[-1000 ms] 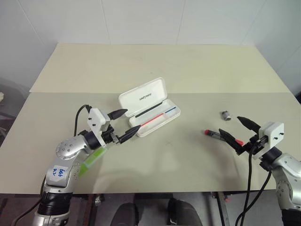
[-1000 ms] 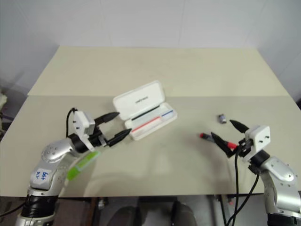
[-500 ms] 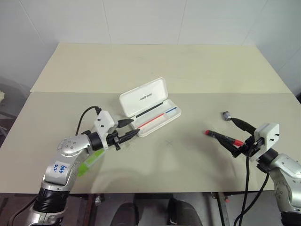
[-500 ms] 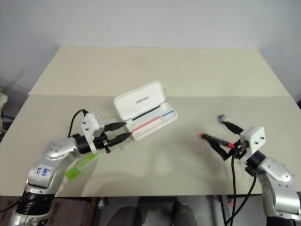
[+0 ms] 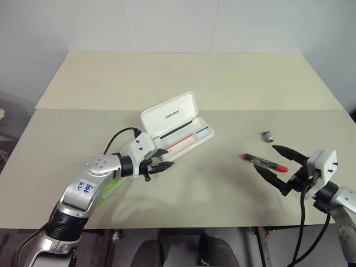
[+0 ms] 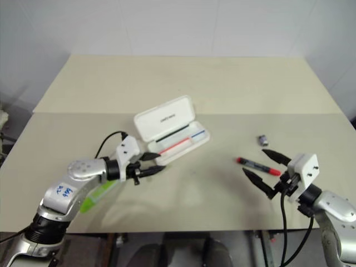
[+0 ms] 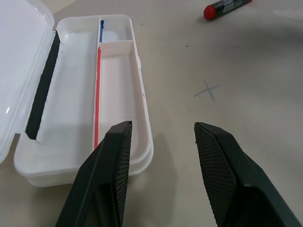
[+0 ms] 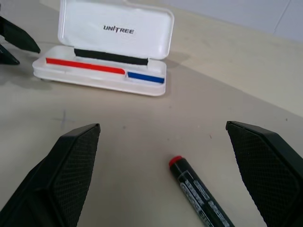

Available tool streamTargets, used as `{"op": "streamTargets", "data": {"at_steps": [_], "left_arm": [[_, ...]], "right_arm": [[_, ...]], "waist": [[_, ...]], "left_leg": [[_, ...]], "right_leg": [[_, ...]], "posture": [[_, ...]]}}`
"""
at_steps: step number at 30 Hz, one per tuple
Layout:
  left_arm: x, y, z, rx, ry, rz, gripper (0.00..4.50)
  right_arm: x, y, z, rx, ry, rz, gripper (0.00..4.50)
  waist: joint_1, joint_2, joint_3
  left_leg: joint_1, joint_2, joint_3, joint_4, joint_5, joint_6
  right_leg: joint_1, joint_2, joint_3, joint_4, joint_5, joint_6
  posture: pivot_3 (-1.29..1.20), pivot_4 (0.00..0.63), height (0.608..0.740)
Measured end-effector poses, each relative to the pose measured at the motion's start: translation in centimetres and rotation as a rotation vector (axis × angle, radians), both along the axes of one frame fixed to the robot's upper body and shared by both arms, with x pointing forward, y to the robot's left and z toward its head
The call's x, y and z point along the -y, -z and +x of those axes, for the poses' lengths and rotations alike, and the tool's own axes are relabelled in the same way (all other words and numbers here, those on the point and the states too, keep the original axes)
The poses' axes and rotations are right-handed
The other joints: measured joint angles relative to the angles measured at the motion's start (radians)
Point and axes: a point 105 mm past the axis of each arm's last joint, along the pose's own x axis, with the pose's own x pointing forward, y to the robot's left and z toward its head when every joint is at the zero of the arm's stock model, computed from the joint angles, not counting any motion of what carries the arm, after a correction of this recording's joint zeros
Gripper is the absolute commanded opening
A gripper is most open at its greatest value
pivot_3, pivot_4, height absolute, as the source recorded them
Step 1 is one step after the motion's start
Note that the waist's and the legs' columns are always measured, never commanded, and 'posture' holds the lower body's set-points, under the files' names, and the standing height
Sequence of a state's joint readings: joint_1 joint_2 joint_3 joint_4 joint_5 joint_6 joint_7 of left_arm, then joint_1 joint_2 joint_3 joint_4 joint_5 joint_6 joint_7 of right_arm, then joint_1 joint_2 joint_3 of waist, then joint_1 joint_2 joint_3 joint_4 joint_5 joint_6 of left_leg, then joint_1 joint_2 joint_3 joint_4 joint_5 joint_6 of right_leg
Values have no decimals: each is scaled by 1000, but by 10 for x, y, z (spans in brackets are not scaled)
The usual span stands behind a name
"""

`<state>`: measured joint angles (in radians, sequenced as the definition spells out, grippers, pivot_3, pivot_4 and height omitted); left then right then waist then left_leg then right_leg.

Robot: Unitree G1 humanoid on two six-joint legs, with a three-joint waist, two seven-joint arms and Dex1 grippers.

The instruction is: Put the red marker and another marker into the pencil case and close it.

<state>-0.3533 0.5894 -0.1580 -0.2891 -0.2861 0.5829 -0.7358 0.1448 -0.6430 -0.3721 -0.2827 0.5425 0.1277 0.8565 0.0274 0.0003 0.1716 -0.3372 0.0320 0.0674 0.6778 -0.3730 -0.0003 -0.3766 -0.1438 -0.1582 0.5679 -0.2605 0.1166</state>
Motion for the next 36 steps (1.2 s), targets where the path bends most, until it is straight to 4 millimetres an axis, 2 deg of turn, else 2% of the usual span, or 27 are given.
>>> {"op": "streamTargets", "data": {"at_steps": [3, 13, 21, 24, 28, 33, 36], "left_arm": [[0, 9, 3, -37, 5, 34, 2194], [19, 9, 22, -51, 58, 95, 2194], [28, 13, 26, -83, 82, 139, 2194], [31, 14, 25, -102, 97, 167, 2194], [32, 14, 25, -115, 105, 187, 2194], [32, 15, 25, -133, 99, 198, 2194], [31, 14, 25, -137, 91, 219, 1588]], "right_arm": [[-5, 0, -4, 5, 5, 11, 4500], [-9, -8, -10, 0, -9, 22, 4500], [-19, -6, -25, -97, -180, -59, 4500], [-24, -11, -29, -129, -281, -115, 4500], [-26, -22, -25, -116, -343, -149, 4500], [-20, -33, -13, -94, -341, -149, 4500], [-20, -40, -11, -87, -355, -157, 4500]], "waist": [[3, 0, 0], [1, 0, 0], [2, 0, 0], [2, -1, 0], [3, -1, 0], [2, -2, 0], [2, -2, 0]], "left_leg": [[-1, 0, 0, 0, 0, 0], [0, 0, 0, 1, 0, 0], [-1, -1, 0, 1, 0, 0], [-1, -1, 0, 2, 0, 0], [-1, 0, -1, 3, 0, 0], [-1, 0, -1, 3, 0, 0], [-1, 0, -1, 3, 0, 0]], "right_leg": [[0, 0, 0, 0, 0, 0], [0, 0, 0, 0, 0, 0], [0, 0, 0, 0, 0, 0], [0, 0, 0, 0, 0, 0], [1, 0, 0, 0, 0, 0], [1, 0, 0, 1, 0, 0], [1, 0, 0, 1, 0, 0]], "posture": [[0, 150, 740], [0, 150, 740], [0, 150, 740], [0, 150, 740], [0, 150, 740], [0, 150, 740], [0, 150, 740]]}}
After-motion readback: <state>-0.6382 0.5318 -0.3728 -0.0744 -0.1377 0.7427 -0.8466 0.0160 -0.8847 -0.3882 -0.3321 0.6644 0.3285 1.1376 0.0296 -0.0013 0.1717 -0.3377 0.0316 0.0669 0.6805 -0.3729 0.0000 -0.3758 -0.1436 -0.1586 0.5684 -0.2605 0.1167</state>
